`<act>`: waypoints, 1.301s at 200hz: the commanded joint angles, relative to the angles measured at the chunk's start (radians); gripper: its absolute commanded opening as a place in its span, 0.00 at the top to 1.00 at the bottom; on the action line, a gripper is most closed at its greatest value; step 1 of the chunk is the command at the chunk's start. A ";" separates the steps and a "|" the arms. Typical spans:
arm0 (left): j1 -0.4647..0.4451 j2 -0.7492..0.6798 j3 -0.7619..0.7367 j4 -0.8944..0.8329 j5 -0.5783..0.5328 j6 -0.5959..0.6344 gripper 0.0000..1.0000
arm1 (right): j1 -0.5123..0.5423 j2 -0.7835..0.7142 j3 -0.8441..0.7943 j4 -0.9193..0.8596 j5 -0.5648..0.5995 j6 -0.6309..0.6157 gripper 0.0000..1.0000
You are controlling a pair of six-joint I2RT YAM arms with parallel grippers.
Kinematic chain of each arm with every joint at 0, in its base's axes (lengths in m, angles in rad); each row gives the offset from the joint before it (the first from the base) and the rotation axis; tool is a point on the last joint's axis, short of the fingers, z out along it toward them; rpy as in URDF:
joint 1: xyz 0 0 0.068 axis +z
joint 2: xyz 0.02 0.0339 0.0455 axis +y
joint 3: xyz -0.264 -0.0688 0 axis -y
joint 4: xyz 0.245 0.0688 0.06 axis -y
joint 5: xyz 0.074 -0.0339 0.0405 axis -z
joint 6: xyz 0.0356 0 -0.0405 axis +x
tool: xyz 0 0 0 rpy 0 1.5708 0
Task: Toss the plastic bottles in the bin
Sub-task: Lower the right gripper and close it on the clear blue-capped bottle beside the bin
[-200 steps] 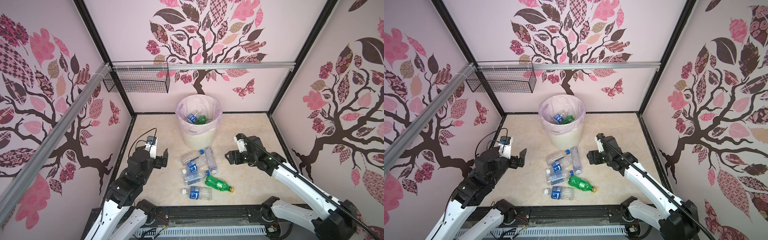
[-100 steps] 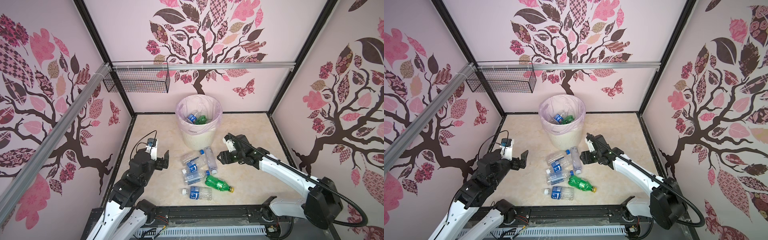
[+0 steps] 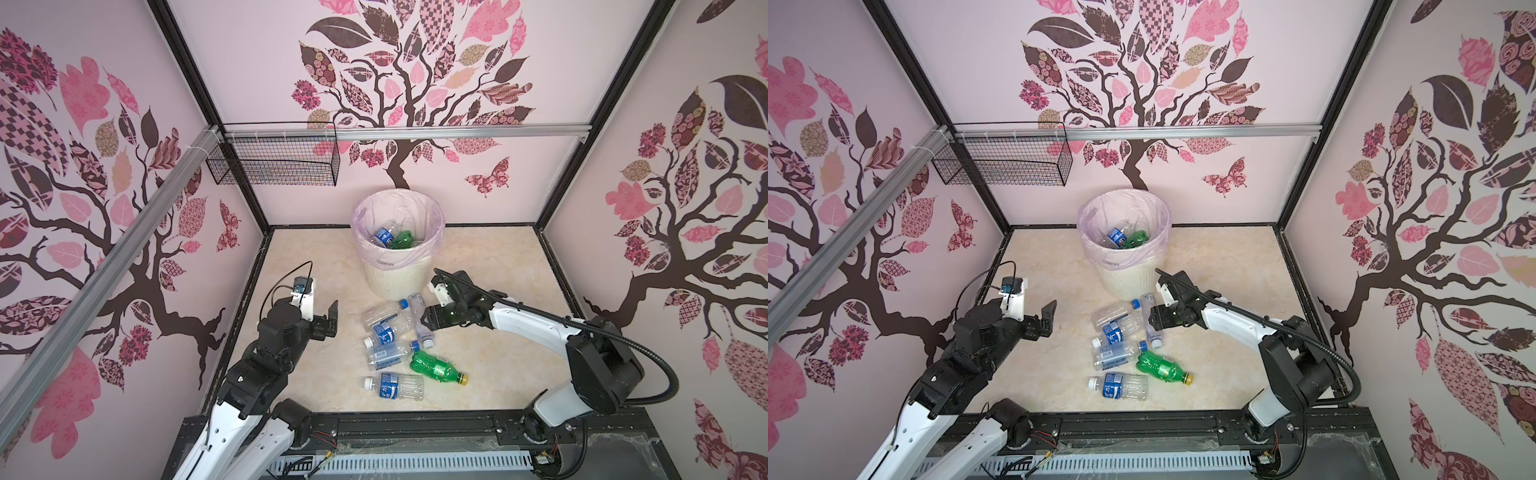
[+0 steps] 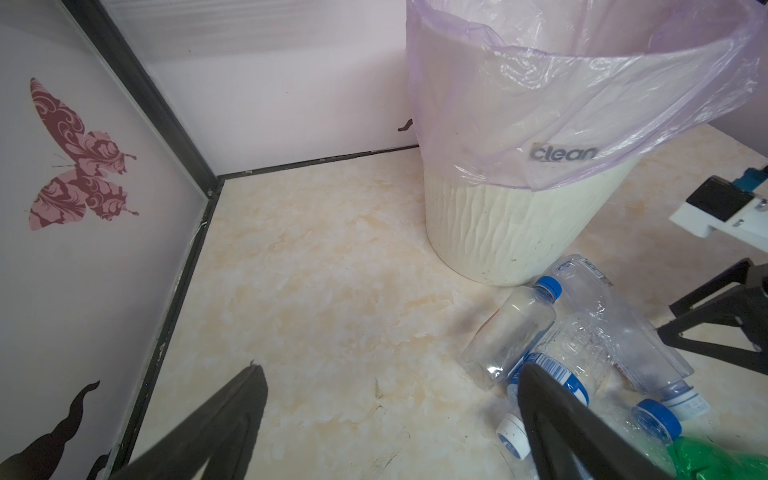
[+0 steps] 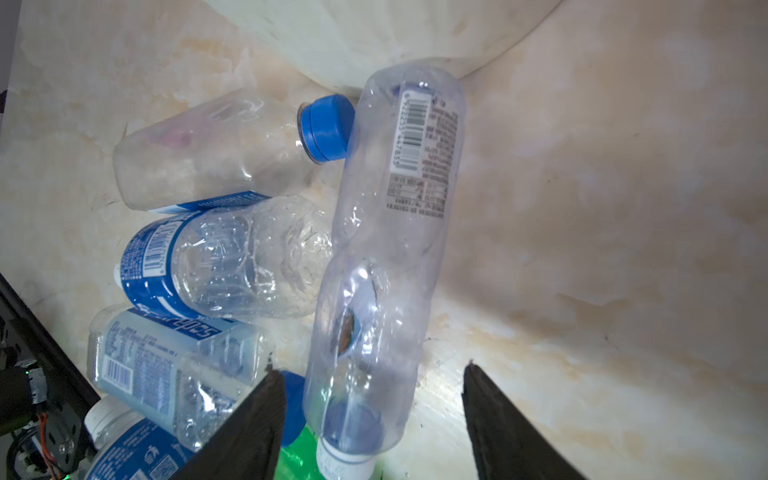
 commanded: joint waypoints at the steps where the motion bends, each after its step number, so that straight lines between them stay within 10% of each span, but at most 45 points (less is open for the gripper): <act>1: 0.004 -0.010 -0.025 0.013 0.007 -0.011 0.02 | 0.008 0.055 0.039 0.043 -0.020 0.005 0.31; 163: 0.004 -0.011 -0.031 0.014 0.007 -0.010 0.02 | 0.009 0.263 0.094 0.086 0.099 0.045 0.38; 260: 0.004 -0.010 -0.028 0.013 0.008 -0.017 0.02 | 0.009 0.119 -0.015 0.089 0.295 0.035 0.53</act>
